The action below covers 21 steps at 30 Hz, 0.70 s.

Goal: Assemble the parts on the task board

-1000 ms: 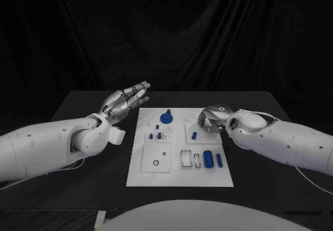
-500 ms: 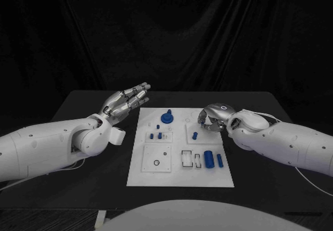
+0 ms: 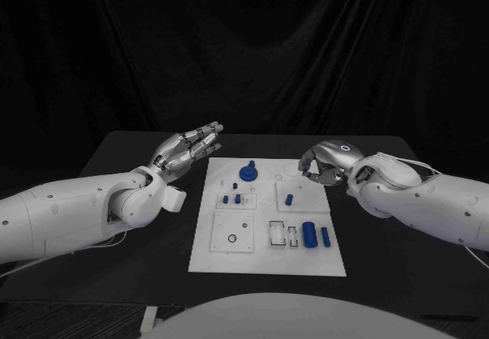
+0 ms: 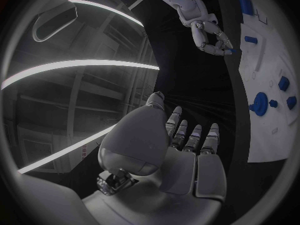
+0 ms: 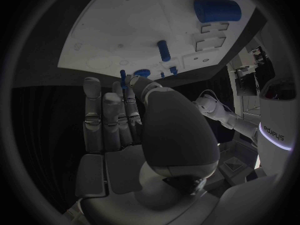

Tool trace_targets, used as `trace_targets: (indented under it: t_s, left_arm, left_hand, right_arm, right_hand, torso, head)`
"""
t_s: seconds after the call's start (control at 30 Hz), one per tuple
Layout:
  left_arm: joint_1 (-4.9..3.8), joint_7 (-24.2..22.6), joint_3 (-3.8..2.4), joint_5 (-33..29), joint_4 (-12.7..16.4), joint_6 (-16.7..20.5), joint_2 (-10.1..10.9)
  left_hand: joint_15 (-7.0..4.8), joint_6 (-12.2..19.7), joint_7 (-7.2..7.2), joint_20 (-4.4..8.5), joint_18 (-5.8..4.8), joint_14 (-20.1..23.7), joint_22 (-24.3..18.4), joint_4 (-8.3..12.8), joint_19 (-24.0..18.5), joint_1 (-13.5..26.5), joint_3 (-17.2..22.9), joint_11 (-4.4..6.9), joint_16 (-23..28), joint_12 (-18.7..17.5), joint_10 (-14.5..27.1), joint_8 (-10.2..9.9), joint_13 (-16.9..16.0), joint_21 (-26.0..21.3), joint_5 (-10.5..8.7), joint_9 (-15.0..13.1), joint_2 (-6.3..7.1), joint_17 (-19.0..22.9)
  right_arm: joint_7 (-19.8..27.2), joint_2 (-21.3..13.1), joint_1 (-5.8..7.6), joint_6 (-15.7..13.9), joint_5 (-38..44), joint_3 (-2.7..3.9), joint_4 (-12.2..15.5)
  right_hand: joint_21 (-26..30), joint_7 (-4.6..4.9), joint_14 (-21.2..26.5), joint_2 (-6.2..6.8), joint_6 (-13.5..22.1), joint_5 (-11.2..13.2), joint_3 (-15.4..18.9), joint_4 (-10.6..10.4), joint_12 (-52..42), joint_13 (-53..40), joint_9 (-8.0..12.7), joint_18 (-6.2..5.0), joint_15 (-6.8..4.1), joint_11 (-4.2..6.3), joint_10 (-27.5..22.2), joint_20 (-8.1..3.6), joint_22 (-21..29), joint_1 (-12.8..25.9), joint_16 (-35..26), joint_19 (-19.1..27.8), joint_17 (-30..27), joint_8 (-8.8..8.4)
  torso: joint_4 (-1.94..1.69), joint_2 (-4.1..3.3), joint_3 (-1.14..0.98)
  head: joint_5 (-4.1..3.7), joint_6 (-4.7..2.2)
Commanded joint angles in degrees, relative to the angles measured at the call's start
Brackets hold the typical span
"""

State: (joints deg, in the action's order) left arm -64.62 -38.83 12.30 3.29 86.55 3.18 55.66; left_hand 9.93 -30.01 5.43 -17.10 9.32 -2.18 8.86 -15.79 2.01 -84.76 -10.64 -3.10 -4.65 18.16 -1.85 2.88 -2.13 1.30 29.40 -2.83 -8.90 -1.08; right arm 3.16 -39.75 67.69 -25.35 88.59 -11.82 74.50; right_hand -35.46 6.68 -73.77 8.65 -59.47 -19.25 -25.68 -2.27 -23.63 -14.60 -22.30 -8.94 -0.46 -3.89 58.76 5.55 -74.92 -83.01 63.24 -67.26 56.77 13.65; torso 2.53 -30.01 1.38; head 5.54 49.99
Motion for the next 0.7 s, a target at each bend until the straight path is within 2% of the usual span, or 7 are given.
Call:
trace_targets:
  t_s: [0.03, 0.2, 0.4, 0.53, 0.7]
  left_arm:
    - [0.08, -3.64, -0.07, -0.36, -0.08, -0.42, -0.08]
    - [0.13, -3.87, -0.07, -0.36, -0.19, 0.33, -0.19]
    - [0.24, -4.05, -0.07, -0.36, -0.30, 0.95, -0.18]
    - [0.47, -4.01, -0.07, -0.36, -0.51, 0.90, -0.22]
    - [0.87, -3.97, -0.07, -0.36, -0.71, 0.68, -0.28]
  left_hand:
    - [0.39, -0.16, 0.02, 0.13, -0.12, 0.10, -0.05, 0.32, 0.40, -0.45, 0.00, -0.30, -0.26, 0.38, 0.01, 0.29, -0.05, 0.17, 0.28, -0.08, 0.01, -0.06]
    - [0.07, -0.29, 0.20, 0.37, -0.34, 0.34, -1.39, 0.11, -0.05, -0.55, -0.22, -0.51, -0.01, 0.61, -0.06, 0.30, -0.07, -0.12, 0.14, -0.09, 0.16, 0.02]
    - [-0.58, -0.50, 0.33, 0.80, -0.23, 0.64, -1.98, -0.14, -0.34, -0.71, -0.47, -0.68, 0.26, 0.80, -0.10, 0.34, -0.08, -0.28, 0.14, -0.11, 0.30, 0.09]
    - [-0.64, -0.43, 0.34, 0.83, -0.20, 0.66, -1.94, -0.16, -0.34, -0.73, -0.49, -0.69, 0.26, 0.77, -0.10, 0.33, -0.08, -0.27, 0.13, -0.10, 0.31, 0.09]
    - [-0.65, -0.42, 0.35, 0.82, -0.19, 0.67, -1.85, -0.16, -0.32, -0.75, -0.48, -0.69, 0.28, 0.76, -0.10, 0.33, -0.07, -0.26, 0.15, -0.10, 0.30, 0.09]
  right_arm:
    - [-1.86, -1.25, 0.85, -2.43, 0.40, 0.02, 3.25]
    - [-2.76, -2.89, 1.41, -2.05, 4.00, 0.01, 10.21]
    - [-3.38, -2.90, 0.16, -1.54, 6.00, 0.00, 15.62]
    - [-3.69, -1.67, -1.17, -0.56, 6.64, 0.00, 16.98]
    - [-3.59, 0.54, -2.83, 0.43, 7.14, 0.00, 16.11]
  right_hand:
    - [0.06, 0.30, 0.38, 0.26, -0.15, -0.28, 0.10, 0.38, 0.32, 0.08, -0.06, -0.17, 0.13, 0.03, 0.25, -0.05, -3.14, -0.40, -0.17, 0.20, -0.07, -0.24]
    - [-0.10, 0.40, 0.36, 0.50, -0.02, -0.29, 0.16, 0.39, 0.51, 0.22, -0.09, -0.14, 0.22, -0.06, 0.35, 0.01, -3.13, -0.33, -0.18, 0.31, -0.13, -0.42]
    - [-0.19, 0.49, 0.36, 0.64, 0.25, -0.24, 0.15, 0.39, 0.66, 0.33, -0.05, -0.14, 0.27, -0.10, 0.49, 0.05, -3.11, -0.29, -0.23, 0.43, -0.23, -0.69]
    - [-0.44, 0.60, 0.29, 0.62, 0.61, -0.10, 0.05, 0.37, 0.78, 0.45, 0.00, -0.14, 0.29, -0.11, 0.77, 0.09, -3.12, -0.31, -0.16, 0.51, -0.21, -1.06]
    - [-0.32, 0.64, 0.35, 0.62, 0.71, -0.05, 0.03, 0.37, 0.84, 0.49, 0.02, -0.17, 0.30, -0.12, 0.80, 0.10, -3.08, -0.32, -0.26, 0.61, -0.34, -1.17]
  torso:
    - [0.01, 0.04, 0.02]
    - [0.01, -0.01, 0.01]
    - [0.04, 0.01, 0.02]
    - [0.05, -0.01, 0.02]
    - [0.05, -0.10, -0.01]
  head:
    - [-0.18, 0.01]
    - [0.10, 0.01]
    - [0.54, 0.01]
    - [0.96, 0.01]
    - [1.32, 0.01]
